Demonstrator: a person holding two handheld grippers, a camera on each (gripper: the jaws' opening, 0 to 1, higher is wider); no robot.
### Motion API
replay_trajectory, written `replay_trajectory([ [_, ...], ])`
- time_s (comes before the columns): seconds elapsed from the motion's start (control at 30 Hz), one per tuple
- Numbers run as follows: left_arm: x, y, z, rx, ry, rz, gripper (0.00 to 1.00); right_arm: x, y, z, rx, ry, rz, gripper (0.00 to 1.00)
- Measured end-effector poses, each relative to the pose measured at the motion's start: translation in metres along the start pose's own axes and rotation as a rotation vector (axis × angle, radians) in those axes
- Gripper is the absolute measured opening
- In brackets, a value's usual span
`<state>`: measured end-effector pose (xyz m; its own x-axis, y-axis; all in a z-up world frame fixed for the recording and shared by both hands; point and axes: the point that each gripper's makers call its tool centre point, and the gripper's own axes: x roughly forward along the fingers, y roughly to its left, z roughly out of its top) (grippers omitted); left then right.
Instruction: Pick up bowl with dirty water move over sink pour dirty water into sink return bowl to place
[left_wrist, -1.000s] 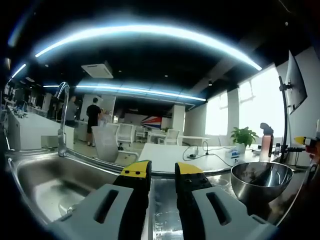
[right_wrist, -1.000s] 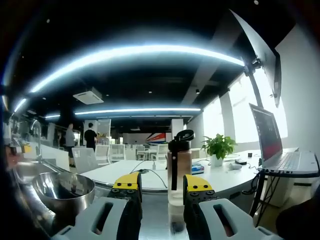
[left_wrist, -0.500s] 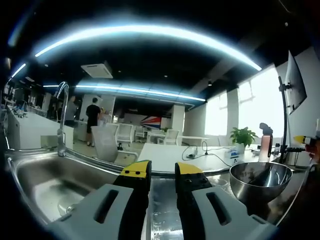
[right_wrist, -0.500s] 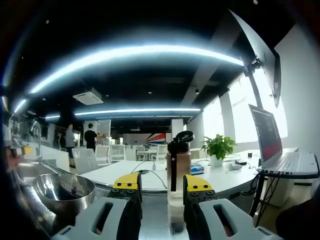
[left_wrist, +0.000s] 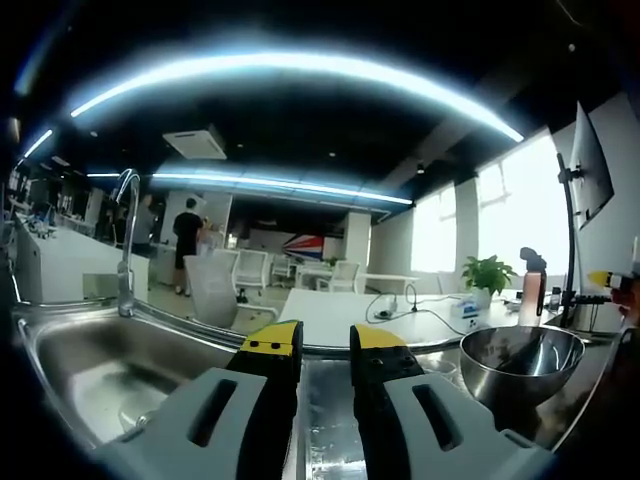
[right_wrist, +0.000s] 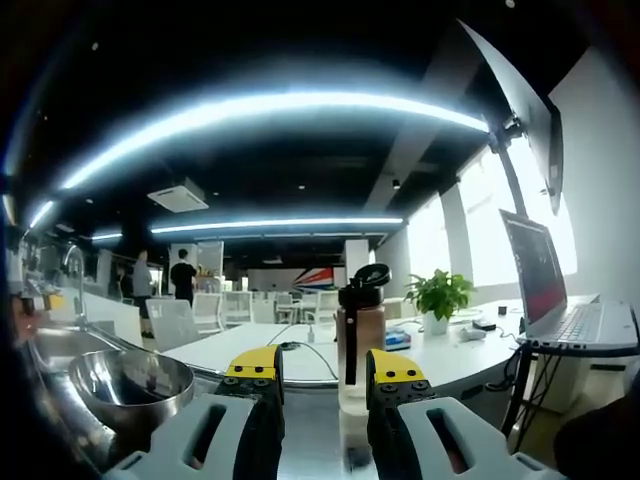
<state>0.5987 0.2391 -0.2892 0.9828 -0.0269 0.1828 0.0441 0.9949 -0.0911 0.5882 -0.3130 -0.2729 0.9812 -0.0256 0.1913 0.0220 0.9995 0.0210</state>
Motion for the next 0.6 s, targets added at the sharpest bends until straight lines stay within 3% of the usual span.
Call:
replay_trajectory([
  [0.6,0.0004,-0.0009,0.0011,0.008,0.0,0.001,0.2,-0.0013,-0.0054,0.0043,-0.002,-0.007,-0.01,0.27],
])
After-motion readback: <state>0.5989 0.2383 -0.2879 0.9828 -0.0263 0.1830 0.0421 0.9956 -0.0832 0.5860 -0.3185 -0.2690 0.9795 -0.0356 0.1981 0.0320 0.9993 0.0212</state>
